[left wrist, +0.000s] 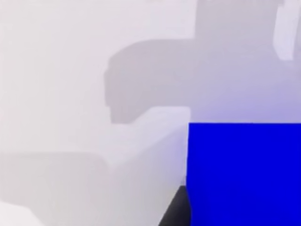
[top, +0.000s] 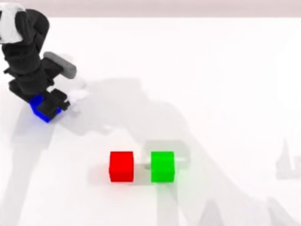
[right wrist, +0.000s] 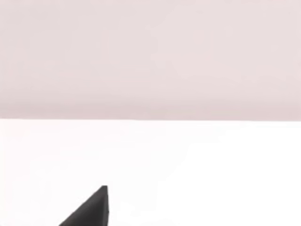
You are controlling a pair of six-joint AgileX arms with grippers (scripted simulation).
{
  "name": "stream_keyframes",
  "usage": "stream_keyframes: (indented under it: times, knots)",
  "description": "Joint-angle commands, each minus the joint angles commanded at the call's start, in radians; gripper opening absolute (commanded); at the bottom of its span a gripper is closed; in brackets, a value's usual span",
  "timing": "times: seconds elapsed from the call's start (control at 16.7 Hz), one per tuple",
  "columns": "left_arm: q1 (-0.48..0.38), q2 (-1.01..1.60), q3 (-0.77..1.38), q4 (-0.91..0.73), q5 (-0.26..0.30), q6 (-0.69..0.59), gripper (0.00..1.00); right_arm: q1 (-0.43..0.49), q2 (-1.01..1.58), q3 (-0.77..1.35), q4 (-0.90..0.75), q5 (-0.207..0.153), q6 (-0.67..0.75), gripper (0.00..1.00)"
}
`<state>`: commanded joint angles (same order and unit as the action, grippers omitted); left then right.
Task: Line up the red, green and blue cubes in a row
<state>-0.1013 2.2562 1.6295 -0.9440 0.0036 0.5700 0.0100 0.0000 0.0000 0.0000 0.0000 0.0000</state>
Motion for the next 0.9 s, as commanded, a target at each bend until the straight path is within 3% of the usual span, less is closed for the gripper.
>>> stream_keyframes:
  times: [0.24, 0.66, 0.9]
  knots:
    - [0.002, -0.013, 0.016, -0.022, 0.004, 0.000, 0.00, 0.000, 0.000, 0.000, 0.000, 0.000, 0.000, 1.00]
    - [0.019, -0.078, 0.162, -0.238, 0.002, -0.003, 0.00, 0.000, 0.000, 0.000, 0.000, 0.000, 0.000, 1.00]
    - [0.014, -0.078, 0.165, -0.241, 0.002, -0.002, 0.00, 0.000, 0.000, 0.000, 0.000, 0.000, 0.000, 1.00]
